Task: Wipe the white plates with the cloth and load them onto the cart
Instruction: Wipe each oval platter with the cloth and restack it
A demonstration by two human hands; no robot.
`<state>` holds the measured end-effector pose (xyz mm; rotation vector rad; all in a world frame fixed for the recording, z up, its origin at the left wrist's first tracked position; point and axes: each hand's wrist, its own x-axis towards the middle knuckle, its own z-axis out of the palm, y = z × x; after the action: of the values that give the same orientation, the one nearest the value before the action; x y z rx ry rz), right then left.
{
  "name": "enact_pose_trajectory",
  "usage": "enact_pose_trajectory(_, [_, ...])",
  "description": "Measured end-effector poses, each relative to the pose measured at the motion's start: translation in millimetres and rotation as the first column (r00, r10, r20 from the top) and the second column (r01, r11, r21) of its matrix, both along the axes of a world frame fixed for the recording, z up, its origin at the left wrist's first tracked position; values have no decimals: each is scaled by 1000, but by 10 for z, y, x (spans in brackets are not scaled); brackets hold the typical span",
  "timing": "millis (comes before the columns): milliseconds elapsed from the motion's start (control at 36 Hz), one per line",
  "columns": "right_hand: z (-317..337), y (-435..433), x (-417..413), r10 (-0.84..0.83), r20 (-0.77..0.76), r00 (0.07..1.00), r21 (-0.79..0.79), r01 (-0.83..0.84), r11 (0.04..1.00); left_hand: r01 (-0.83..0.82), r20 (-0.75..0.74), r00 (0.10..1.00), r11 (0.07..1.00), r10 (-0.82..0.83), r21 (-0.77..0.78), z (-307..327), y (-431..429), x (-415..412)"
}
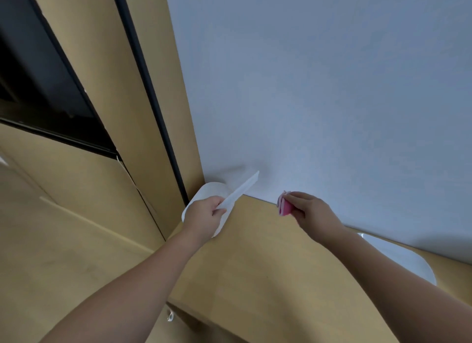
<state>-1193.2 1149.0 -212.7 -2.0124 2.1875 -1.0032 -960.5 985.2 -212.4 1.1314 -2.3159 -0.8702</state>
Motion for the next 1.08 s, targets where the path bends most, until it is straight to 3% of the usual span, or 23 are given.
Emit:
enact_pose_trajectory(111, [20, -126, 134, 4, -8, 1000, 3, -4, 1000, 46, 138, 990, 986, -24, -159, -37, -119, 176])
enact_pose_trajectory(250, [40, -266, 306, 3, -32, 999, 34, -2, 999, 122, 267, 962, 961, -53, -249, -159, -260, 317])
enact_pose_trajectory(639, [-55, -475, 701, -2, -12, 1000, 84, 3, 996, 224, 425, 893, 964, -146, -140, -643, -494, 466])
enact_pose_trajectory(806, [-81, -494, 806, -21, -1, 1000, 92, 21, 996, 338, 573, 796, 929, -197, -149, -696, -465, 422])
enact_pose_trajectory(1083, [-259, -412, 866, -91, -36, 995, 128, 94, 987, 440, 687, 694, 883, -218, -164, -933, -559, 292])
